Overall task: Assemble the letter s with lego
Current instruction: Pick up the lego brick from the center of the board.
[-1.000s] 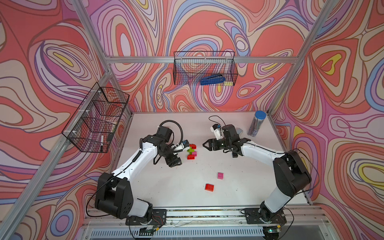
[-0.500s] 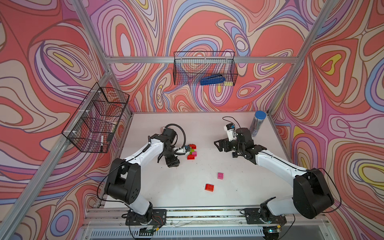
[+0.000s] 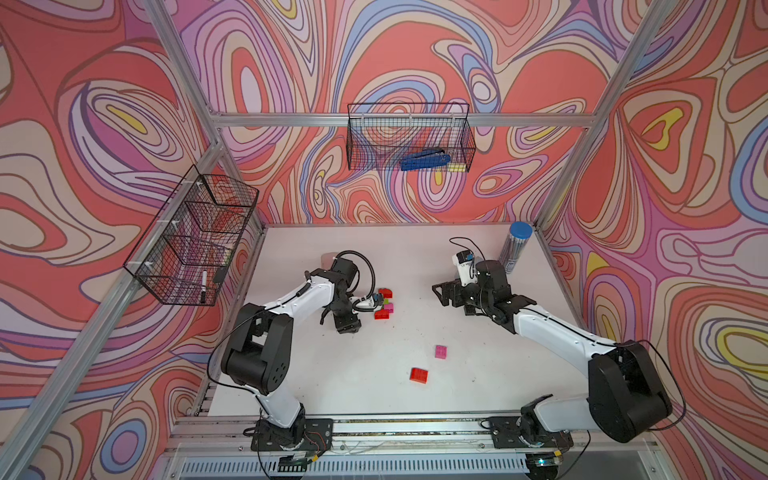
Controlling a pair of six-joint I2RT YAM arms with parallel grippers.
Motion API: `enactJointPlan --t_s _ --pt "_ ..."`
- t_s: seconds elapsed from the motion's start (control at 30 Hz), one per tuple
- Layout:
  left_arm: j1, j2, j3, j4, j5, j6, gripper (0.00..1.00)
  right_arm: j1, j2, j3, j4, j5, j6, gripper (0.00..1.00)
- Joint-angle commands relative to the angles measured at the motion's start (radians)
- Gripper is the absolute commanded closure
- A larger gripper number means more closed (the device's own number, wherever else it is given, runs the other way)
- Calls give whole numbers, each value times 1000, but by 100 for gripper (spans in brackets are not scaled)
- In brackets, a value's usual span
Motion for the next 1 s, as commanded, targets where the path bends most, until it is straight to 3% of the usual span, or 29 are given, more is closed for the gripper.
enactJointPlan --t_s 0.0,0.5,0.97 --pt "-6 23 6 17 -14 37 34 -6 -16 -24 30 -6 -7 8" --pt "-9 78 -6 22 -24 37 37 -9 9 -33 56 -40 -7 9" --pt "-12 100 -5 20 -75 8 70 -15 3 -42 54 -40 -13 9"
